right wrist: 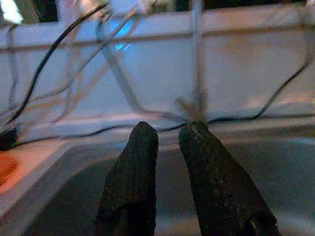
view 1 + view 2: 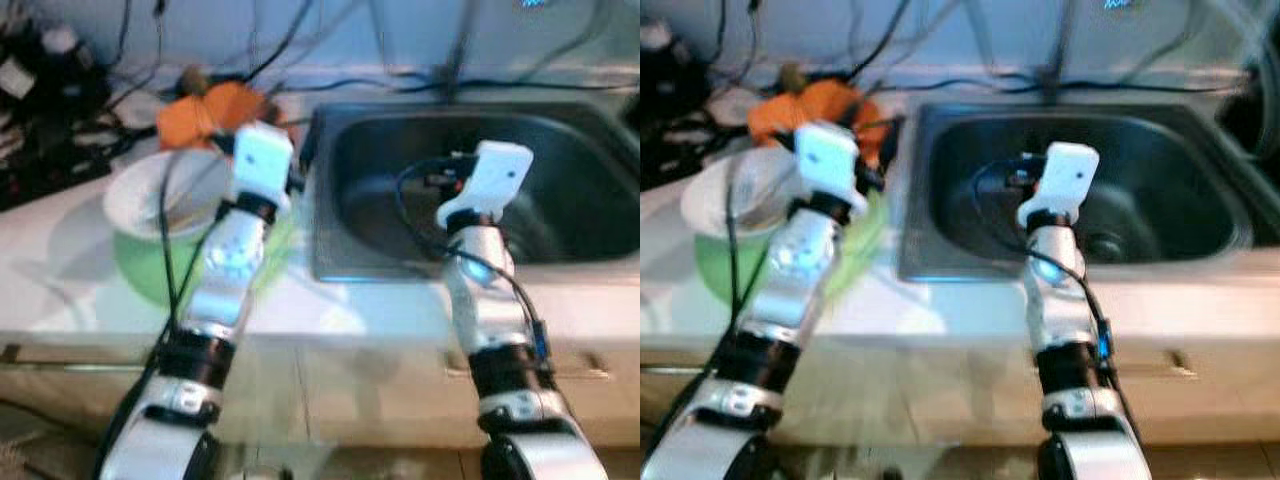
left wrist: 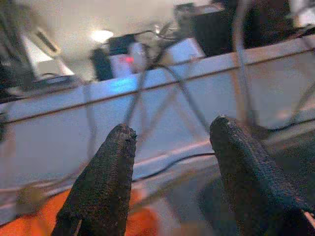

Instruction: Kitchen organization

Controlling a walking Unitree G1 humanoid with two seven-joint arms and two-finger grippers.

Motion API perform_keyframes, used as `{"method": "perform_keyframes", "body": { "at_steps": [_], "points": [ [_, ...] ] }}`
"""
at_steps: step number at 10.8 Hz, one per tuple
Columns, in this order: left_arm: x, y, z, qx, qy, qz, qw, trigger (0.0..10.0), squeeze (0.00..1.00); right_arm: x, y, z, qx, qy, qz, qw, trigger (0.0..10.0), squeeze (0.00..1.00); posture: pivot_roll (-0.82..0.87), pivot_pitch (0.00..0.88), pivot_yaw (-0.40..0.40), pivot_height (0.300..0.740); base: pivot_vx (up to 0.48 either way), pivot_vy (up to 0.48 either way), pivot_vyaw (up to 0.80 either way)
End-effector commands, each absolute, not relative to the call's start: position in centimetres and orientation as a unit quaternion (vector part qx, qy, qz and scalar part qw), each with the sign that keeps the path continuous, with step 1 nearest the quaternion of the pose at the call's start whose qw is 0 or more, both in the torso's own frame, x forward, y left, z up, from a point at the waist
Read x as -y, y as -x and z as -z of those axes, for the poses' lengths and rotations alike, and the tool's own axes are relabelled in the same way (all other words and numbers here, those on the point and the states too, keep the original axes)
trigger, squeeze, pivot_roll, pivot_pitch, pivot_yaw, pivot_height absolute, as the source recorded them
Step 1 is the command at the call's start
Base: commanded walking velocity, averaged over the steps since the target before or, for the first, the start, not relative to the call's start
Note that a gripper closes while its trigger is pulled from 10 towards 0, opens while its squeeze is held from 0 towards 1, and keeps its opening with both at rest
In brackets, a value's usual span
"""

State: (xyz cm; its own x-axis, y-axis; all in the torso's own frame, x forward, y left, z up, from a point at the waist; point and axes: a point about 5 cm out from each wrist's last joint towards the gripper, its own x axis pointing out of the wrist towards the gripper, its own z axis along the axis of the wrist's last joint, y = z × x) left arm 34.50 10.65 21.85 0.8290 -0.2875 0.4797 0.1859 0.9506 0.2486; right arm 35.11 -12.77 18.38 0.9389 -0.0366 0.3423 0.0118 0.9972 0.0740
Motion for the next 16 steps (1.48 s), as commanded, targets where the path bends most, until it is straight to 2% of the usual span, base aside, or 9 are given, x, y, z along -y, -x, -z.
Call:
{"method": "perform_keyframes", "body": {
  "at_steps": [1, 3, 6, 9, 11, 14, 16],
  "points": [
    [-10.8, -34.3, -22.1, 0.274, -0.095, 0.118, 0.950, 10.0, 0.00, 12.7, -35.1, -18.5, 0.179, -0.035, 0.009, 0.983, 10.0, 0.00, 0.05, 0.079, 0.028, 0.740, 0.000, 0.000, 0.00],
    [-10.4, -33.9, -22.7, 0.288, -0.091, 0.132, 0.944, 10.0, 0.00, 12.6, -35.1, -18.5, 0.180, -0.037, 0.009, 0.983, 10.0, 0.00, 0.05, 0.079, 0.028, 0.740, 0.000, 0.000, 0.00],
    [-9.9, -32.3, -23.3, 0.300, -0.130, 0.179, 0.928, 10.0, 0.00, 12.7, -35.0, -18.3, 0.179, -0.039, 0.011, 0.983, 10.0, 0.00, 0.05, 0.081, 0.030, 0.740, 0.000, 0.000, 0.00],
    [-10.6, -32.1, -21.1, 0.232, -0.182, 0.201, 0.934, 10.0, 0.00, 12.4, -35.0, -18.2, 0.177, -0.042, 0.008, 0.983, 10.0, 0.00, 0.06, 0.073, 0.035, 0.740, 0.000, 0.000, 0.00],
    [-11.6, -32.4, -19.7, 0.170, -0.248, 0.219, 0.928, 10.0, 0.00, 12.2, -34.9, -18.1, 0.176, -0.043, 0.004, 0.983, 10.0, 0.00, 0.06, 0.065, 0.036, 0.740, 0.000, 0.000, 0.00],
    [-11.5, -32.6, -20.2, 0.160, -0.291, 0.218, 0.918, 10.0, 0.00, 12.0, -35.0, -18.0, 0.175, -0.044, 0.001, 0.984, 10.0, 0.00, 0.06, 0.064, 0.035, 0.740, 0.000, 0.000, 0.00],
    [-10.4, -33.2, -21.6, 0.169, -0.308, 0.218, 0.910, 10.0, 0.00, 12.0, -35.0, -18.1, 0.175, -0.044, 0.001, 0.984, 10.0, 0.00, 0.06, 0.069, 0.034, 0.740, 0.000, 0.000, 0.00]
  ]
}}
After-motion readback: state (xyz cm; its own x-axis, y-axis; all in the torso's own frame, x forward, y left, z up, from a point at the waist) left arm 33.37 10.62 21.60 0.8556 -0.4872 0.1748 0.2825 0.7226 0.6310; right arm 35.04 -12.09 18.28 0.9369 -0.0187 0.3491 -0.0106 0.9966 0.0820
